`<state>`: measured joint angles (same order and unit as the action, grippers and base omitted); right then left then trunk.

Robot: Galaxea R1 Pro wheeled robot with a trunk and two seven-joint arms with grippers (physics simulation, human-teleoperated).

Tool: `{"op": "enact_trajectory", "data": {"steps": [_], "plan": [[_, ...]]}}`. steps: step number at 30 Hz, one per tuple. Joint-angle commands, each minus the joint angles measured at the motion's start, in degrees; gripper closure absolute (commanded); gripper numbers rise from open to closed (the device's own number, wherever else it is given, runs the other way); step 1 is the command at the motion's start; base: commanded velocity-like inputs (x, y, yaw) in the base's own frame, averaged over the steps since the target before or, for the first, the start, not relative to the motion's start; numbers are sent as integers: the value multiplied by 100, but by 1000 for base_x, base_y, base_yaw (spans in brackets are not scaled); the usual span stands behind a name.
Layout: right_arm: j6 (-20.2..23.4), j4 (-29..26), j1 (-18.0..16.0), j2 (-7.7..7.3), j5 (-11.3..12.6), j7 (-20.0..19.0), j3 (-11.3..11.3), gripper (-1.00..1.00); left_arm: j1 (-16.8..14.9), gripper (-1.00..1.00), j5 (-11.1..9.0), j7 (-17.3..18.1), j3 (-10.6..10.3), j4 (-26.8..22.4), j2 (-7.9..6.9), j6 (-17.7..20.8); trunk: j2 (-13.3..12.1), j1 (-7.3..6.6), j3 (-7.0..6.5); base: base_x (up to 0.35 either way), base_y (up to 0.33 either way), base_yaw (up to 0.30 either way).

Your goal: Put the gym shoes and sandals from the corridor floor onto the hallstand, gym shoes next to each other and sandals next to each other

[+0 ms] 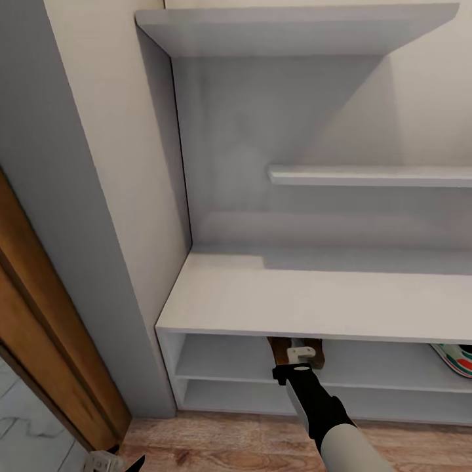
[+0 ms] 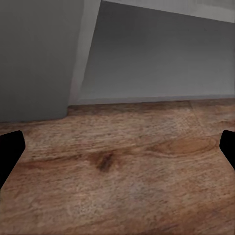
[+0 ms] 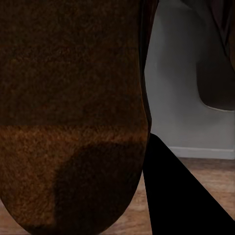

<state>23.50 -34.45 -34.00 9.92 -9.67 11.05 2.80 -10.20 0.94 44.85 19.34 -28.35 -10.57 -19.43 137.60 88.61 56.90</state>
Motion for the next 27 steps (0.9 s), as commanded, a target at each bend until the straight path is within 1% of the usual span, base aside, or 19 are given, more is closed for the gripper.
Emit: {"op": "enact_trajectory", "data": {"steps": [1, 9, 20, 27], "plan": [[32, -9, -2, 7, -43, -16, 28, 100, -5, -100, 11, 35, 26, 5, 2, -17, 2, -1, 5, 11, 0, 0], [32, -9, -2, 7, -43, -16, 28, 100, -7, -100, 5, 35, 26, 4, 2, -17, 2, -1, 5, 127, 0, 0], [32, -9, -2, 7, -43, -16, 28, 100, -4, -100, 9, 34, 26, 5, 2, -17, 2, -1, 5, 28, 0, 0], [32, -9, -2, 7, -43, -16, 28, 100, -5, -100, 9, 39, 26, 5, 2, -17, 2, -1, 5, 151, 0, 0]]}}
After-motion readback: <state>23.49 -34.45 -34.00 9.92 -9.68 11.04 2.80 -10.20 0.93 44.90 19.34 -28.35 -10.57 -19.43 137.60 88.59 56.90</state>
